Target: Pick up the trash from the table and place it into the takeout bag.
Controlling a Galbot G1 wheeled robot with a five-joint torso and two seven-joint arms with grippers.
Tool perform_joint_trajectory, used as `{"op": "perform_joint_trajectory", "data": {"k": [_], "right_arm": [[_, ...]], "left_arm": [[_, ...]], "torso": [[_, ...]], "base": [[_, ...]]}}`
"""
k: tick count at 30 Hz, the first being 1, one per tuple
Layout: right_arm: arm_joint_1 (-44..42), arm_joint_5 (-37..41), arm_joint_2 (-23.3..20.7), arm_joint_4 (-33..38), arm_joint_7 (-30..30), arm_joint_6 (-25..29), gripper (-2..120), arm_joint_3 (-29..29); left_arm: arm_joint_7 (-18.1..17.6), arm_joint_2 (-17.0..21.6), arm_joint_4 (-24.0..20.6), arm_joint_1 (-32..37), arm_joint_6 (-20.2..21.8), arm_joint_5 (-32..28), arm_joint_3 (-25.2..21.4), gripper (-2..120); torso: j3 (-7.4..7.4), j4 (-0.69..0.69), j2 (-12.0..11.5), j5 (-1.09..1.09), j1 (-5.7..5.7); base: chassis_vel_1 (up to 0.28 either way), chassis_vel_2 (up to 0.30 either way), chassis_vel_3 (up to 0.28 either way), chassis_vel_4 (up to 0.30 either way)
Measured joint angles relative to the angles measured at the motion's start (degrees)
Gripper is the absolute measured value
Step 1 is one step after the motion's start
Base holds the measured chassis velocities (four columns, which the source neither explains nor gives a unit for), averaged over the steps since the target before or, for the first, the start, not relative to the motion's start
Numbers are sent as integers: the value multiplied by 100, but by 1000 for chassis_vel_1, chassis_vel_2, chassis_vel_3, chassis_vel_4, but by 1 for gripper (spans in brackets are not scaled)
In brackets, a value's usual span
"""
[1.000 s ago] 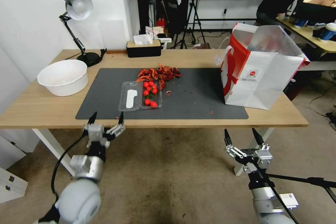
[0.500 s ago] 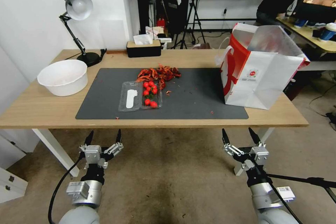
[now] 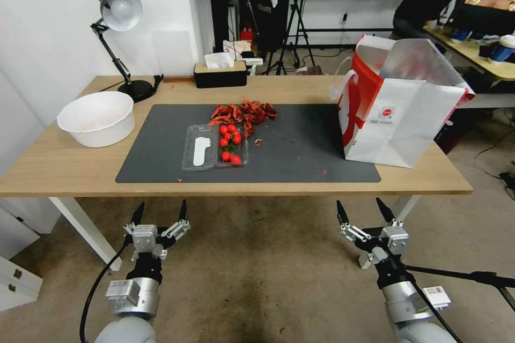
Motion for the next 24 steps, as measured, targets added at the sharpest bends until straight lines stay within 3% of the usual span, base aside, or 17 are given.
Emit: {"op": "perform_joint_trajectory", "data": {"k": [24], "right_arm": [[-1, -2, 1, -2, 5, 10, 100, -1]], "left_arm": [[-6, 9, 4, -11, 8, -13, 8, 100]], "torso": [[0, 0, 0, 0, 0]], "base": [[0, 0, 0, 0]]}}
